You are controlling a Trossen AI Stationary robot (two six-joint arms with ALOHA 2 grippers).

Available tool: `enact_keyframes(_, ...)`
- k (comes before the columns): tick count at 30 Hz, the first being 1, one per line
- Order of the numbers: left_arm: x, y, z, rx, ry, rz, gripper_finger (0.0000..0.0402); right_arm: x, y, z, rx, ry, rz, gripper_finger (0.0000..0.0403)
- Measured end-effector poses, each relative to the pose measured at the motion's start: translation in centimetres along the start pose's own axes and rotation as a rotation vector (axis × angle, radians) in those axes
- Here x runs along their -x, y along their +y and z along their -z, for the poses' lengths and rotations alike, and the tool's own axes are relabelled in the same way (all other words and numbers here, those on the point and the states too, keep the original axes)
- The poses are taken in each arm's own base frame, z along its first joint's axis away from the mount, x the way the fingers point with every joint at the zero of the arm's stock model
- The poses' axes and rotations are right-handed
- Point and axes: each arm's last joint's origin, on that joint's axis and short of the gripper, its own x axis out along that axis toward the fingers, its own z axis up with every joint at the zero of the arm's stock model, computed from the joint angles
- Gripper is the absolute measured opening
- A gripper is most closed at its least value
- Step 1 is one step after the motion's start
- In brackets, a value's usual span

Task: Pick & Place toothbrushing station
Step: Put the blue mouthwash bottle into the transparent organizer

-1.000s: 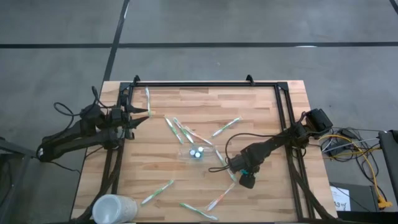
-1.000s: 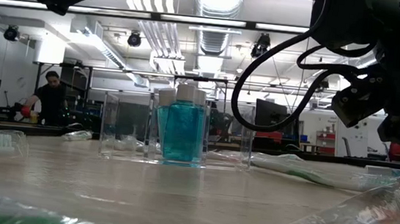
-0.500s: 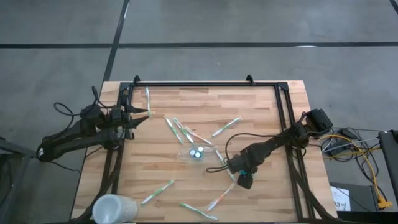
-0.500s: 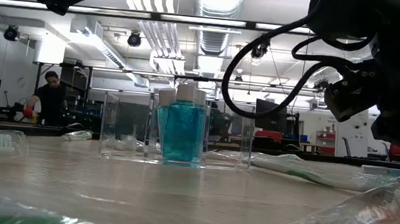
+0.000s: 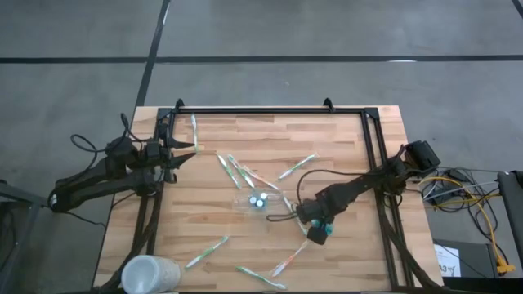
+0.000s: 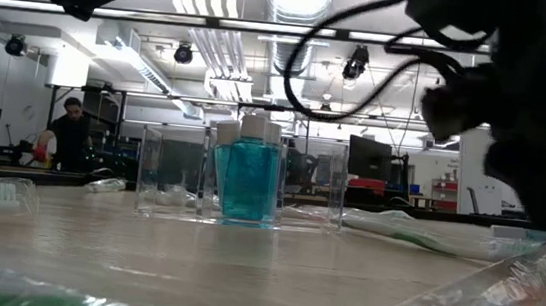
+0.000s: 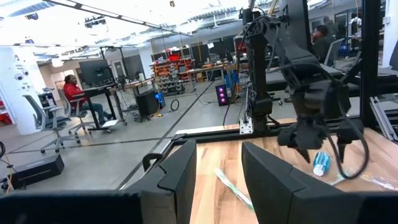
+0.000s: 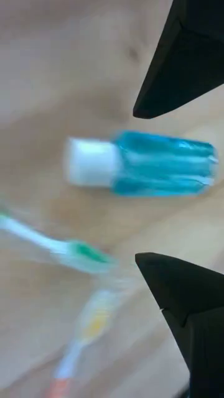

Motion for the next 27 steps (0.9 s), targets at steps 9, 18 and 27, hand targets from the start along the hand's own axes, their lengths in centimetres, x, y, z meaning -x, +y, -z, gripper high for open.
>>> enact_keyframes(9, 0.0, 0.0, 0.0, 0.000, 0.000, 0.001, 0.0133, 1.2, -0.2, -0.9, -0.020, -0.213, 0.093, 0.0368)
enact_keyframes(18, 0.0, 0.0, 0.0, 0.000, 0.000, 0.000, 0.0133, -1.2, -0.2, -1.4, 0.000, -0.155, 0.136, 0.0368)
enact_keyframes(27, 0.0, 0.0, 0.0, 0.000, 0.000, 0.000, 0.0133, -1.3, -0.2, -1.4, -0.045, -0.161, 0.132, 0.0368)
